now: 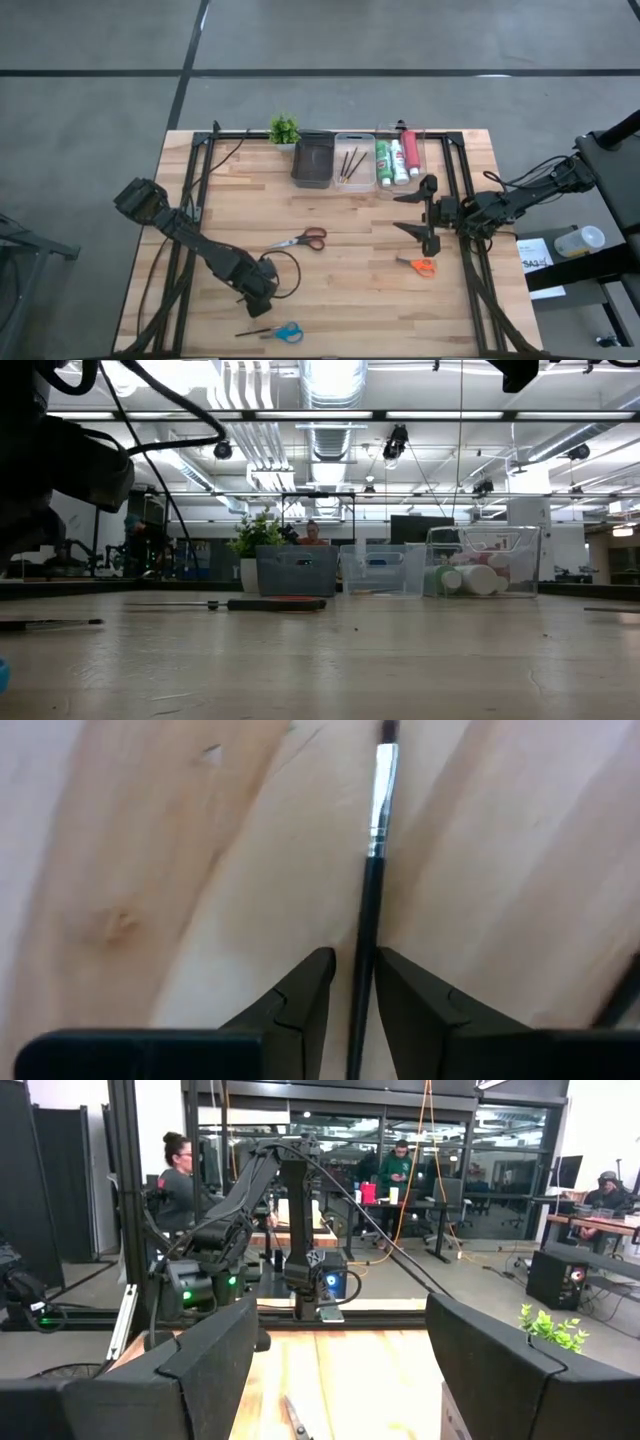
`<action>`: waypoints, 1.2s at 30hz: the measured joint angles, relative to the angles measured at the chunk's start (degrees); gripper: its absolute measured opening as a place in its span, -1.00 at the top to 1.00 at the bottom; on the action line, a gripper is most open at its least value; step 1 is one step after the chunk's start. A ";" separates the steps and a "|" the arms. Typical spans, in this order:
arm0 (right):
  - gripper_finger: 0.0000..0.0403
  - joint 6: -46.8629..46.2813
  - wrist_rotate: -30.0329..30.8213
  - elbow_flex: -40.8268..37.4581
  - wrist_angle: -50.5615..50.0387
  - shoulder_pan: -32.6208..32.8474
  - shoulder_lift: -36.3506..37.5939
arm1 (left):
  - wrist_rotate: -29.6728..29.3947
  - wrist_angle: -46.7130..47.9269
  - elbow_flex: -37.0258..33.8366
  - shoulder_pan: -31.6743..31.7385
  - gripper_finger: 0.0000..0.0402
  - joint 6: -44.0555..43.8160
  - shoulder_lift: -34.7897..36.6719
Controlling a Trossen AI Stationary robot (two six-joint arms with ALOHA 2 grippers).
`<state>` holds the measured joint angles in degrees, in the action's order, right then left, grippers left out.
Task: Pick & Place Paint Supplies
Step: Put the top silver paint brush into the white transparent bin
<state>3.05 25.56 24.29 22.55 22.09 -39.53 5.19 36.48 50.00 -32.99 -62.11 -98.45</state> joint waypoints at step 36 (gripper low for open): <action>-0.43 0.11 0.00 0.00 0.00 0.02 0.00 | -2.12 7.25 -0.13 3.04 0.51 5.34 0.22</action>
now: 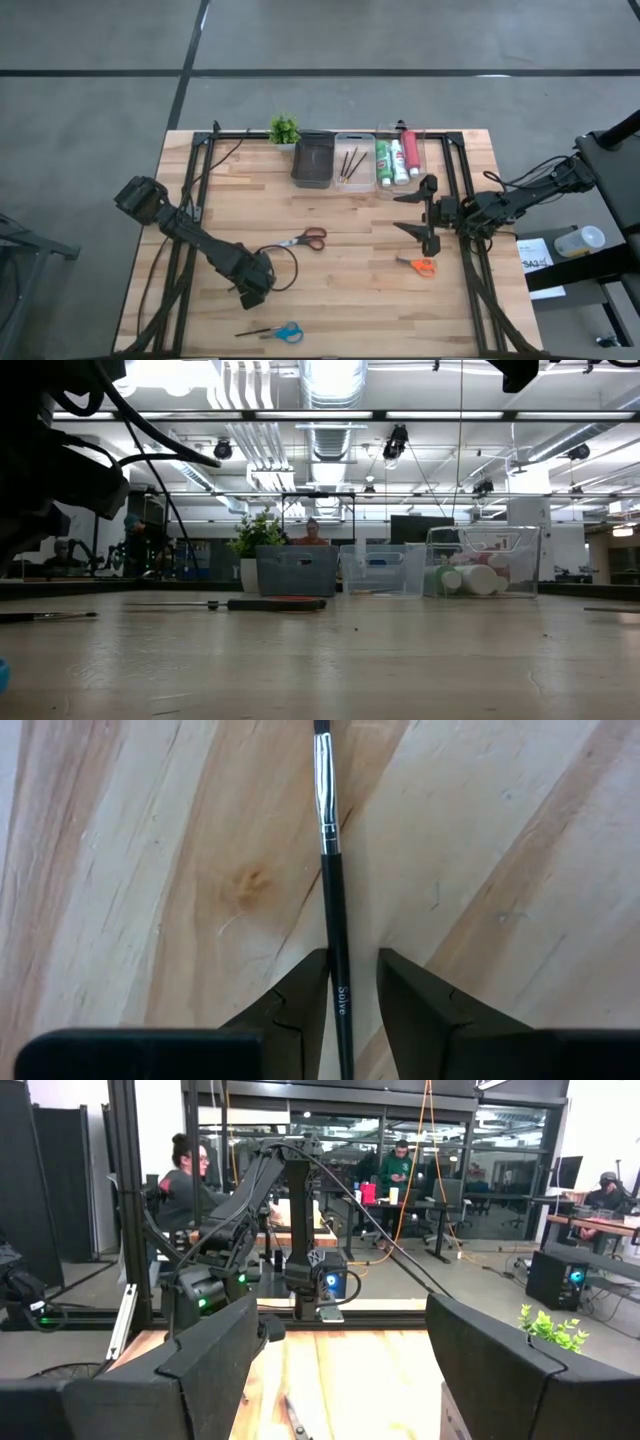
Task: Pick & Place Paint Supplies
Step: Put the top silver paint brush into the white transparent bin
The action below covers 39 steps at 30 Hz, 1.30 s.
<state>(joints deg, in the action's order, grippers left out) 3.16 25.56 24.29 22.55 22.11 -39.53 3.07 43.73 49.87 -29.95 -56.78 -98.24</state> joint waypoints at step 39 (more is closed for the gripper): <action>-0.43 -0.01 0.00 0.00 0.00 0.00 -0.01 | -0.98 -0.92 -0.07 -0.22 0.91 -0.19 0.33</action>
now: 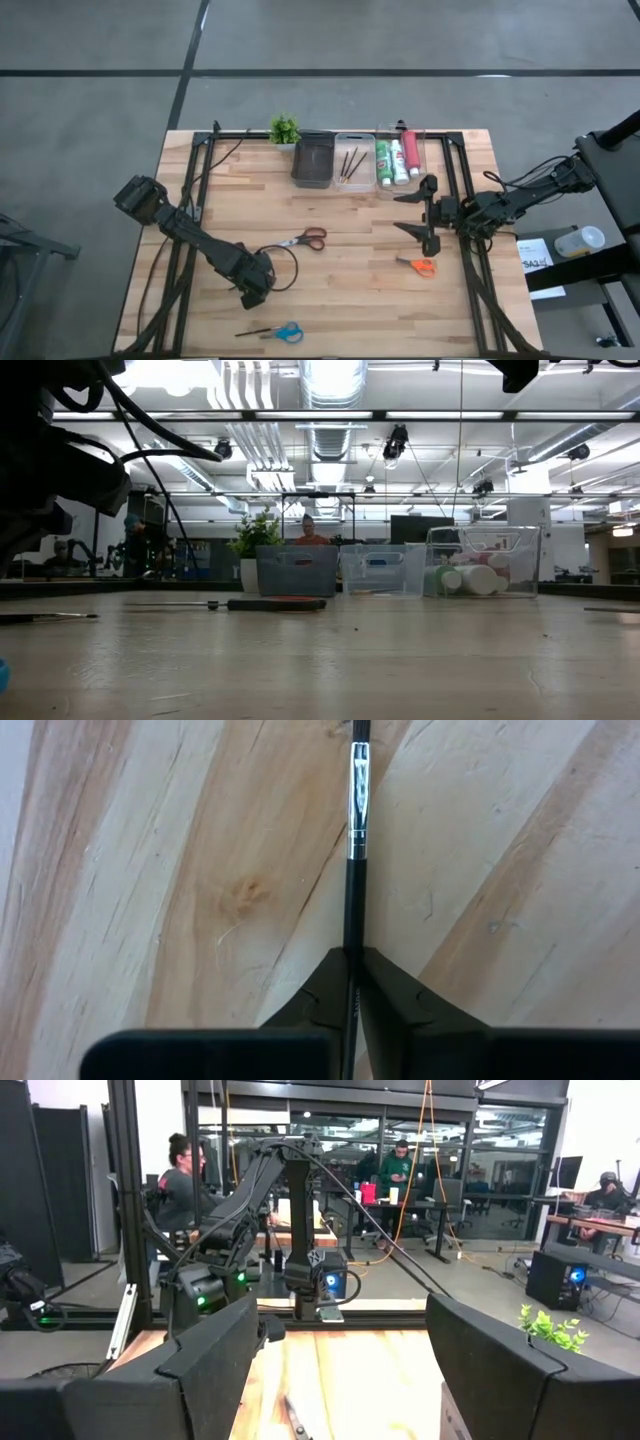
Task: Pick & Place Paint Supplies
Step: Put the top silver paint brush into the white transparent bin
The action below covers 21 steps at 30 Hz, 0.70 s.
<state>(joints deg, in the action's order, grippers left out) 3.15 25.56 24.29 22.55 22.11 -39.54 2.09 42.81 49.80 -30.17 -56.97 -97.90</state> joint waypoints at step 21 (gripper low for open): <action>-0.43 -0.10 0.00 0.00 0.00 -0.02 0.00 | -1.05 0.19 -0.37 0.11 0.93 -0.07 2.40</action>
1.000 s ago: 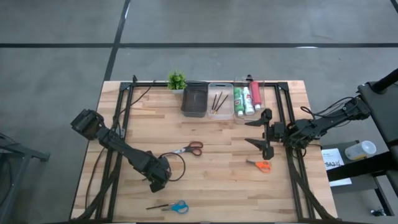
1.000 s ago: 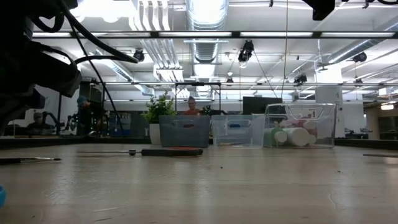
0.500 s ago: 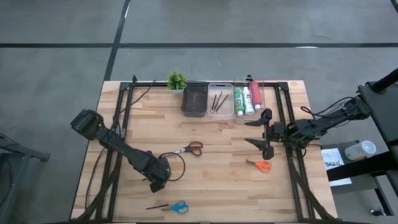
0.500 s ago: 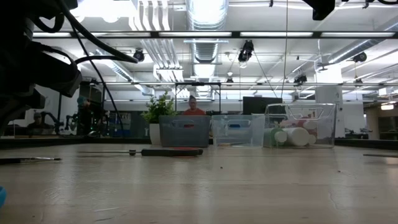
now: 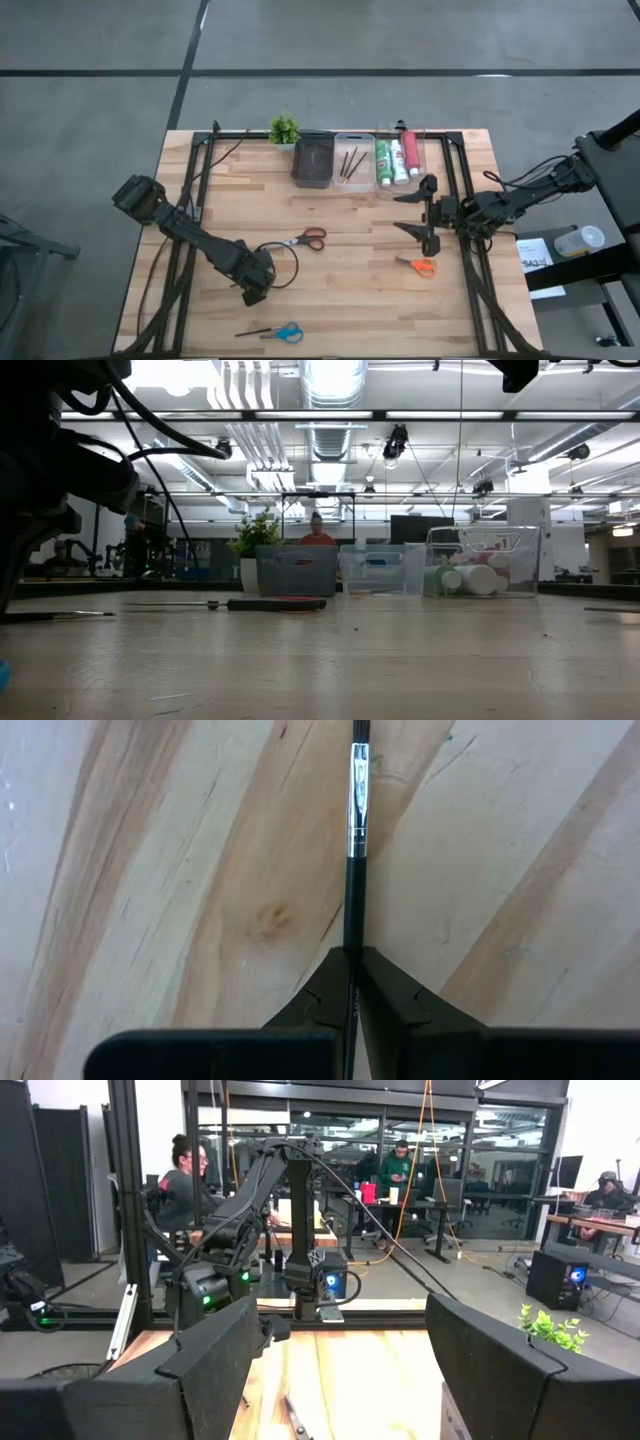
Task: Pick & Place Paint Supplies
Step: Put the top silver paint brush into the white transparent bin
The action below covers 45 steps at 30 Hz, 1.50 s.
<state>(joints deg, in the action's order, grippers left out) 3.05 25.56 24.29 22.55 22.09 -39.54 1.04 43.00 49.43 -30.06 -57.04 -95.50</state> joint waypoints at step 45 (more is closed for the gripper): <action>-0.43 0.10 0.01 0.02 0.01 0.02 -0.01 | 1.07 -5.31 2.33 0.17 0.94 7.00 1.62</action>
<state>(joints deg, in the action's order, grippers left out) 3.15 25.57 24.31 22.55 22.11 -39.54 2.11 37.70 51.76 -29.89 -50.04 -93.89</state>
